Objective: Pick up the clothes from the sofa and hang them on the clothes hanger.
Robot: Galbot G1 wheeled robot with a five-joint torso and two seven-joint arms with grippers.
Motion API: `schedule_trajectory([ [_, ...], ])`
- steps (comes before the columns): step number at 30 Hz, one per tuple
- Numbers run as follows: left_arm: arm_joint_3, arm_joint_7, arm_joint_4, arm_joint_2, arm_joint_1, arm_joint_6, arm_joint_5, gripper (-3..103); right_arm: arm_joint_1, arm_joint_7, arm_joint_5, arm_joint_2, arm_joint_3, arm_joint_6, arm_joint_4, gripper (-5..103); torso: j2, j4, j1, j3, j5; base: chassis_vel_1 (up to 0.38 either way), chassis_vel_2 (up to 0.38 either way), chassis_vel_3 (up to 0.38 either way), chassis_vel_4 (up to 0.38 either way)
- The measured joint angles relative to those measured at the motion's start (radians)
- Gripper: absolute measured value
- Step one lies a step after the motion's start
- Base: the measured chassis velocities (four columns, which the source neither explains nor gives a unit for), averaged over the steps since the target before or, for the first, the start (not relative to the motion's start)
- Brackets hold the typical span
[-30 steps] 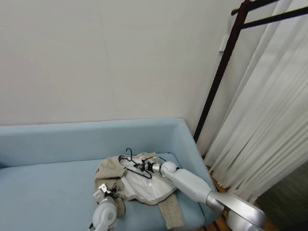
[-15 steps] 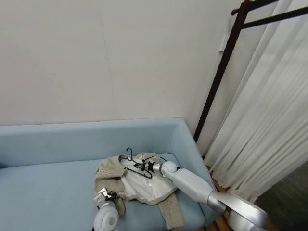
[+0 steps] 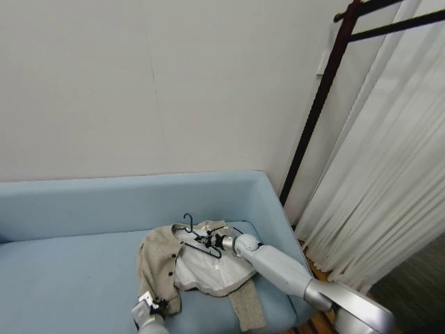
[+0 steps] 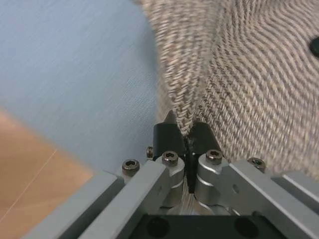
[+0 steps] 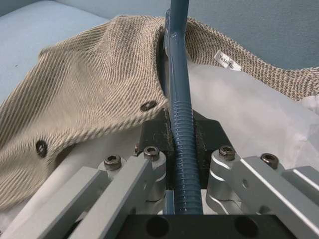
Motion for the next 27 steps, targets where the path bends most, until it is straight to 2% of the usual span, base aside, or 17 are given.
schedule_trajectory([
  [3,0.006,-0.021,-0.072,-0.014,0.113,0.004,0.038,0,-0.004,0.000,0.001,-0.011,0.000,-0.002,0.016,8,0.000,0.0000,0.000,0.000,0.0001,0.000,0.000,0.000,0.000],
  [9,0.014,-0.036,-0.115,-0.033,0.185,-0.002,0.093,0,-0.010,-0.002,0.001,-0.018,-0.003,-0.002,0.028,8,0.000,0.0000,0.000,0.000,0.0000,0.000,0.000,0.000,0.000],
  [12,0.015,-0.041,-0.124,-0.034,0.184,-0.001,0.099,0,-0.012,-0.004,0.001,-0.018,-0.004,-0.002,0.028,8,0.000,0.0000,0.000,0.000,0.0002,0.000,0.000,0.000,0.000],
  [15,0.009,-0.071,-0.124,-0.037,0.127,0.024,0.101,-1,-0.009,-0.016,-0.001,-0.013,-0.010,-0.002,0.013,8,0.000,-0.0002,0.000,0.000,-0.0001,0.000,0.000,0.000,0.000],
  [18,0.006,-0.077,-0.123,-0.036,0.087,0.035,0.118,10,-0.002,-0.025,-0.001,-0.006,-0.016,-0.002,-0.002,8,0.000,-0.0002,0.000,0.000,-0.0002,0.000,0.000,0.000,0.000],
  [19,0.005,-0.077,-0.125,-0.033,0.072,0.039,0.140,10,0.001,-0.030,-0.001,-0.003,-0.020,-0.002,-0.010,8,0.000,-0.0002,0.000,0.000,-0.0002,0.000,0.000,0.000,0.000],
  [22,0.000,-0.054,-0.146,-0.011,0.064,0.041,0.239,26,0.013,-0.060,-0.002,-0.002,-0.038,-0.003,-0.032,8,0.000,-0.0001,0.000,0.000,0.0000,0.000,0.000,0.000,0.000],
  [23,0.000,-0.054,-0.146,-0.011,0.064,0.041,0.239,26,0.013,-0.060,-0.002,-0.002,-0.038,-0.003,-0.032,8,0.000,-0.0001,0.000,0.000,0.0000,0.000,0.000,0.000,0.000],
  [24,-0.001,-0.043,-0.160,0.001,0.072,0.041,0.275,32,0.020,-0.080,-0.003,-0.002,-0.043,-0.007,-0.043,8,0.000,-0.0002,0.000,0.000,0.0000,0.000,0.000,0.000,0.000],
  [25,-0.003,-0.030,-0.171,0.009,0.084,0.039,0.306,32,0.028,-0.102,-0.008,-0.002,-0.045,-0.012,-0.056,8,0.000,-0.0001,0.000,0.000,0.0000,0.000,0.000,0.000,0.000],
  [27,-0.010,-0.006,-0.189,0.020,0.103,0.030,0.356,43,0.049,-0.137,-0.016,0.007,-0.054,-0.017,-0.088,8,0.000,-0.0001,0.000,0.000,-0.0001,0.000,0.000,0.000,0.000],
])
